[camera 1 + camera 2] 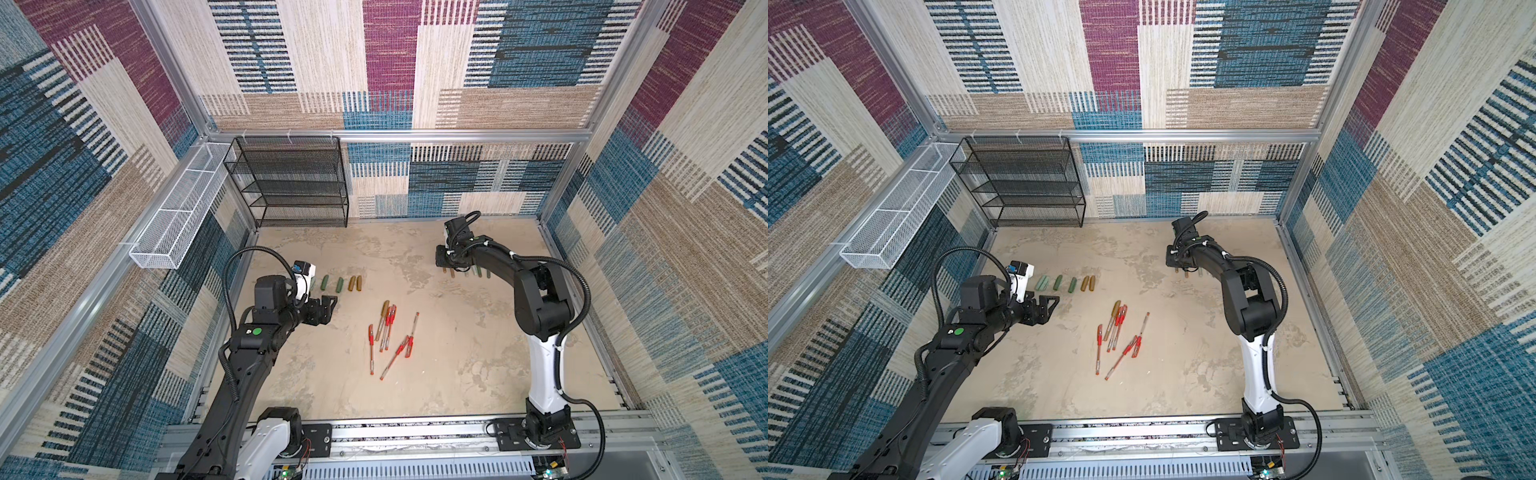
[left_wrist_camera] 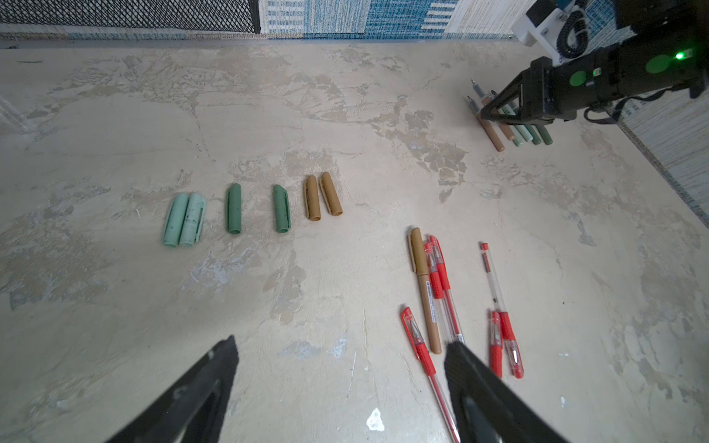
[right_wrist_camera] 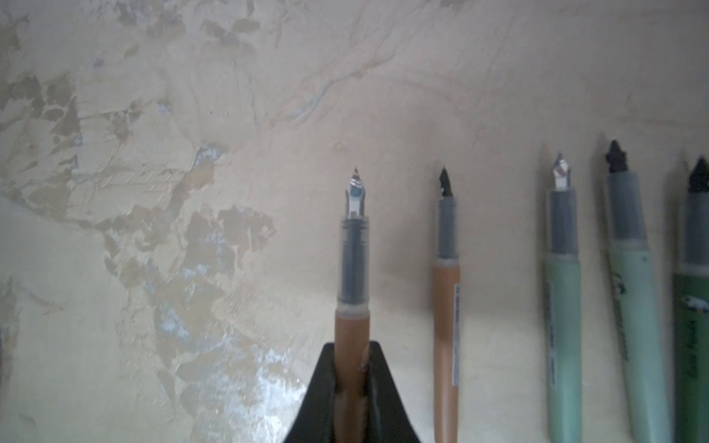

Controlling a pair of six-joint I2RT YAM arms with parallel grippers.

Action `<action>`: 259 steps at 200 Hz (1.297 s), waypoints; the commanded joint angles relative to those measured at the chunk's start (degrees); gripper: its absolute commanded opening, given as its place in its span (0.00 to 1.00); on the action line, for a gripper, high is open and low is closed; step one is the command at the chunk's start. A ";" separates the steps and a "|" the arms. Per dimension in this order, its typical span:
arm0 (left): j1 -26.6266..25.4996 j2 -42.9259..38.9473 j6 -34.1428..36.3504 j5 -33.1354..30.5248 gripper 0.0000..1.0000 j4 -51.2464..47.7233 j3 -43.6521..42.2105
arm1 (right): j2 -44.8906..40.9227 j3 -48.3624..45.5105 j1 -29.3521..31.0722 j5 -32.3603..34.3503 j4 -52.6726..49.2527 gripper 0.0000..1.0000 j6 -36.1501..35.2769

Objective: Open the pen caps
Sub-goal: 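Lay the uncapped tan pen beside the uncapped pens and open the right gripper, then move the open right gripper toward the pile of red pens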

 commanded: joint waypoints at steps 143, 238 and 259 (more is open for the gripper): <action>0.85 0.49 -0.53 0.67 0.88 1.73 0.00 | 1.49 -2.46 0.15 2.79 -1.72 0.23 1.71; 1.25 0.16 -0.84 0.98 0.88 2.12 -0.44 | -7.42 -1.21 1.13 0.30 -4.79 0.28 2.49; 1.25 -0.05 -1.28 1.07 0.88 2.39 -0.11 | -12.06 -5.71 3.68 -0.66 -3.70 0.29 4.21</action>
